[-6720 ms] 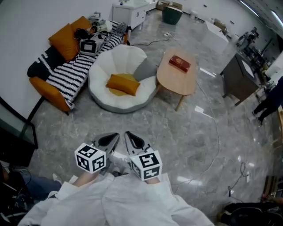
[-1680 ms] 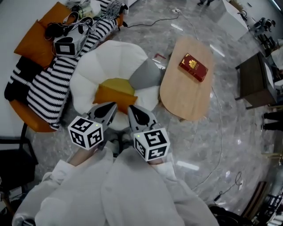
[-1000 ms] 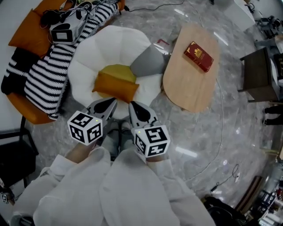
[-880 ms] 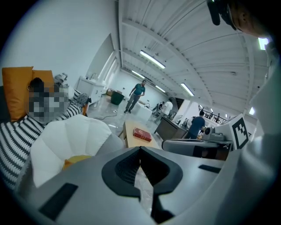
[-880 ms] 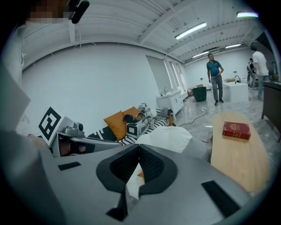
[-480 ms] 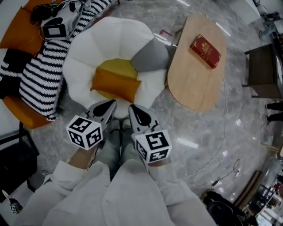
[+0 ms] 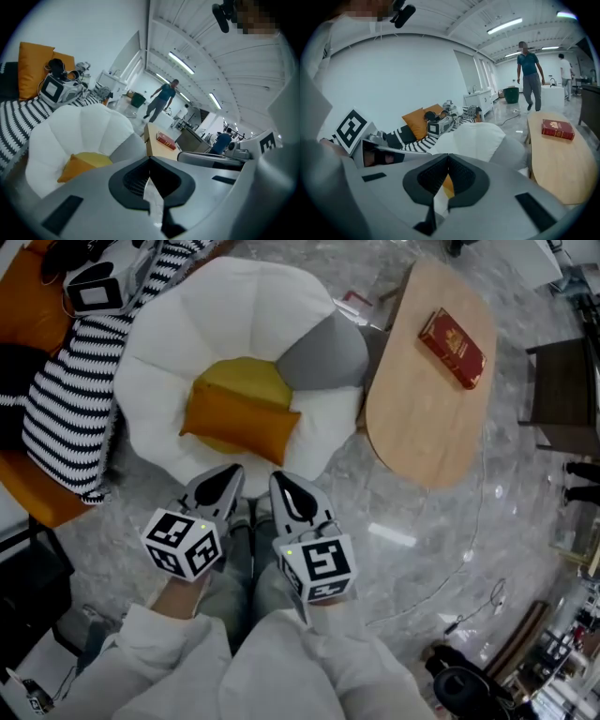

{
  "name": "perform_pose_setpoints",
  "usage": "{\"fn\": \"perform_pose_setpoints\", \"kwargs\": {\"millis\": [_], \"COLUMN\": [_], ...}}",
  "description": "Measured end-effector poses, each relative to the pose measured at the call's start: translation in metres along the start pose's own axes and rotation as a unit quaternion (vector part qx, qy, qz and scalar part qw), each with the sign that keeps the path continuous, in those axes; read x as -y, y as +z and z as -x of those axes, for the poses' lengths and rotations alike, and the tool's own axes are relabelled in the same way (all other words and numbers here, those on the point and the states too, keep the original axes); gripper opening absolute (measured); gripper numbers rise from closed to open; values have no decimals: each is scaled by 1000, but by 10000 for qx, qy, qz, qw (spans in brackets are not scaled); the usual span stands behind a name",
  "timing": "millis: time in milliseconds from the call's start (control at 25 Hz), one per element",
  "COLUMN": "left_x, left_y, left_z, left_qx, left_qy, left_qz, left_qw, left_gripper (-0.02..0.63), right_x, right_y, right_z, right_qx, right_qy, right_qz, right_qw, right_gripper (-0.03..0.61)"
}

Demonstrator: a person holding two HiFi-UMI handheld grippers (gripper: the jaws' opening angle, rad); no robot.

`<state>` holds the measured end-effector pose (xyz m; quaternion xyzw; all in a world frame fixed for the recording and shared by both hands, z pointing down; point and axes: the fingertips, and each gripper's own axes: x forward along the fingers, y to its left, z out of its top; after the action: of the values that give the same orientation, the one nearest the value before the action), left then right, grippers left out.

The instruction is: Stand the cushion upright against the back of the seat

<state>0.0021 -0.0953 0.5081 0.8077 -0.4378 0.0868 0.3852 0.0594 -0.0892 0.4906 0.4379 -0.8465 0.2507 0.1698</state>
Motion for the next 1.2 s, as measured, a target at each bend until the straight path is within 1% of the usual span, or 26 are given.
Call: {"fn": "perform_pose_setpoints", "kwargs": {"millis": [160,360,480,840,960,1040,1200], "left_x": [-25,-53,-69,-95,-105,-111,-118], "left_y": [-18,-47,-67,-132,-149,-159,-177], "left_z": [-27,-56,-71,-103,-112,-119,-137], "left_qx": [40,-62,-108,-327,-367,-378,-370], "left_qy": [54,-9,-20,-43,-35,-24,-26], "left_qz": [227,178,258,367,367,341,320], "left_qw": [9997,9998,9996,9988,9986,9987,9988], "left_gripper": [8,7,8,8,8,8,6], "right_x": [19,33,38,60,68,73,82], "right_y": [-25,-61,-81,-155,-172,-185,-215], "right_z": [-28,-61,-79,-112,-122,-128,-138], "right_qx": [-35,-95,-119,-347,-344,-365,-496], "right_qy": [-60,-16,-23,-61,-102,-74,59], "right_qz": [-77,-81,-65,-191,-257,-280,-159], "right_qw": [9999,9999,9999,9992,9990,9989,9986], "right_gripper": [12,12,12,12,12,12,12]}}
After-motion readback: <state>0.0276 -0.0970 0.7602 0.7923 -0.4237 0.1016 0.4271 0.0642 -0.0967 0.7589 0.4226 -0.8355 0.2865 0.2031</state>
